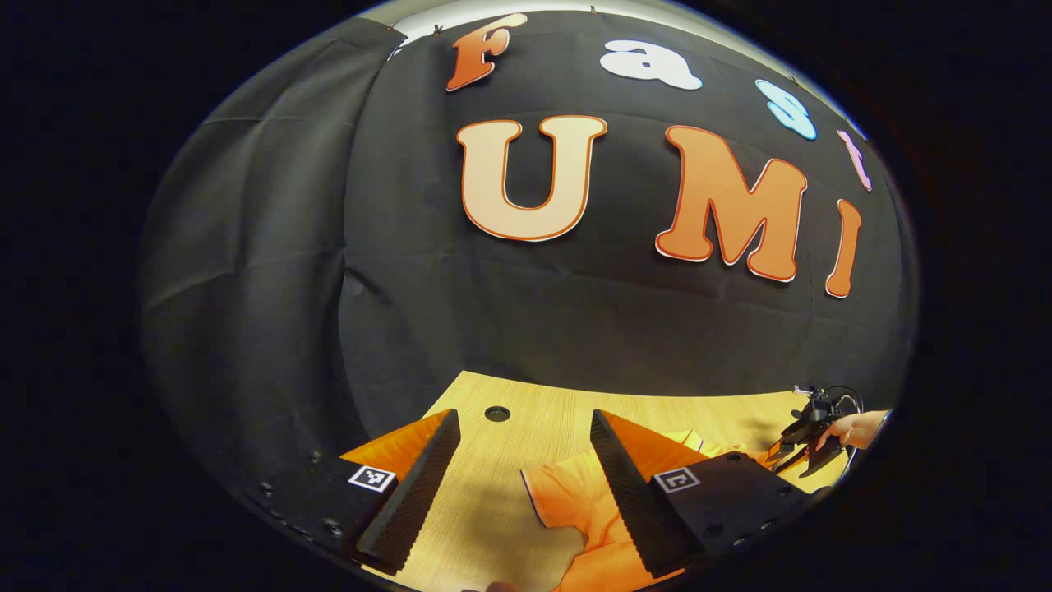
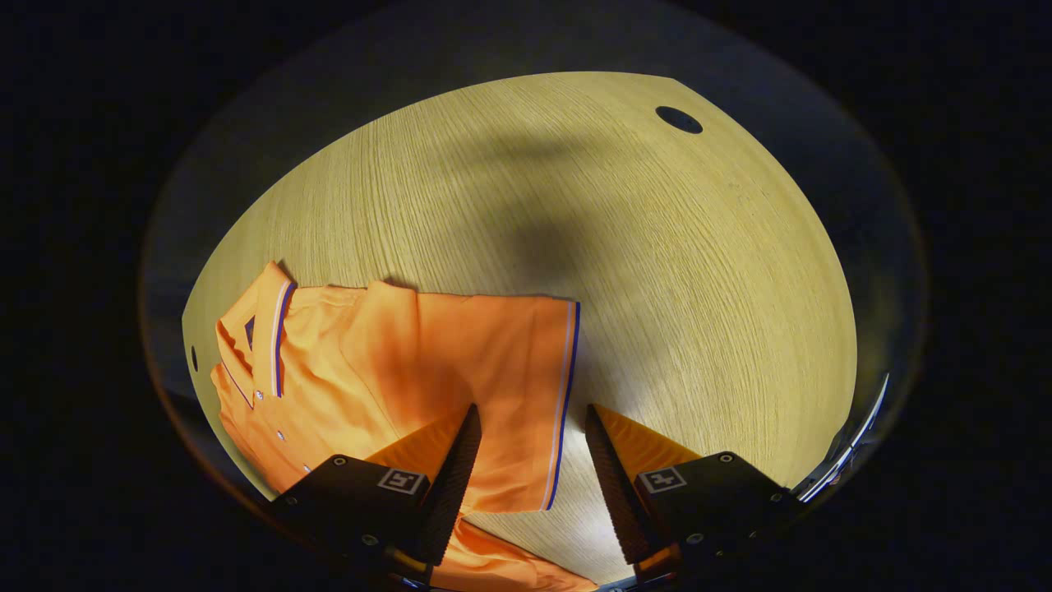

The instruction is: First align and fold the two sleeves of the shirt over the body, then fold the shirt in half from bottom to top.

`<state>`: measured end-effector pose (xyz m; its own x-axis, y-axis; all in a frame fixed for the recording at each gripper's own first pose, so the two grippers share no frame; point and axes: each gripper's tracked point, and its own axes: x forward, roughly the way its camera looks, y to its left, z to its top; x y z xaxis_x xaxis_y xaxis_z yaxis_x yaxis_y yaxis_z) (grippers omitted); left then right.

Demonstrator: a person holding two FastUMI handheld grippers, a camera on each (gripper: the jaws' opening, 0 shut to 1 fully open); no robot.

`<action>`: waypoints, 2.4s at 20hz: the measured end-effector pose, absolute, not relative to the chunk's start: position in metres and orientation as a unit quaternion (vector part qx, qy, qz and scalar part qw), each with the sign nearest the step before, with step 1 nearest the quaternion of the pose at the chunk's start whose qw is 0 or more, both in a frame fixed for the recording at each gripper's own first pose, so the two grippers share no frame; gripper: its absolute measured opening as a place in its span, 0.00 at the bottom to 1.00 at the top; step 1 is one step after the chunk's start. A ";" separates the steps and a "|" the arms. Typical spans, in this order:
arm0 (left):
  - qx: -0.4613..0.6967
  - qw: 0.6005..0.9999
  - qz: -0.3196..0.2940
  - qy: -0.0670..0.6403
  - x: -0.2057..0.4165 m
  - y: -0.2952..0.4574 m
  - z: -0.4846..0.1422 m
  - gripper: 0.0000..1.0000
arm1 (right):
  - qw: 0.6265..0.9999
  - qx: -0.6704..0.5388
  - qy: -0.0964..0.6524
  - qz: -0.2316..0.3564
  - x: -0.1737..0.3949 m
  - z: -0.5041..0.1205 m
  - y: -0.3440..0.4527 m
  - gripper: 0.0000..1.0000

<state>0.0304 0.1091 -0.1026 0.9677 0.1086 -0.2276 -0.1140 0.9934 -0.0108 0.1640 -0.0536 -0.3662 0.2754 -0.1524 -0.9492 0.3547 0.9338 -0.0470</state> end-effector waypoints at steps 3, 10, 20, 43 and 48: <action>-0.011 0.992 0.054 0.114 0.029 0.106 -0.103 0.98 | 0.797 0.083 0.578 -0.156 0.165 -0.367 -0.052 0.67; -0.005 0.992 0.057 0.112 0.026 0.109 -0.101 0.98 | 0.810 0.084 0.562 -0.146 0.165 -0.364 -0.046 0.14; -0.009 0.993 0.059 0.105 0.018 0.120 -0.098 0.98 | 0.839 0.080 0.524 -0.122 0.168 -0.327 -0.031 0.01; -0.013 0.991 0.080 0.104 -0.009 0.204 -0.098 0.98 | 0.876 -0.010 0.482 0.025 0.165 -0.281 0.149 0.02; -0.011 0.990 0.075 0.116 -0.003 0.208 -0.105 0.98 | 0.873 -0.002 0.485 0.050 0.165 -0.293 0.173 0.04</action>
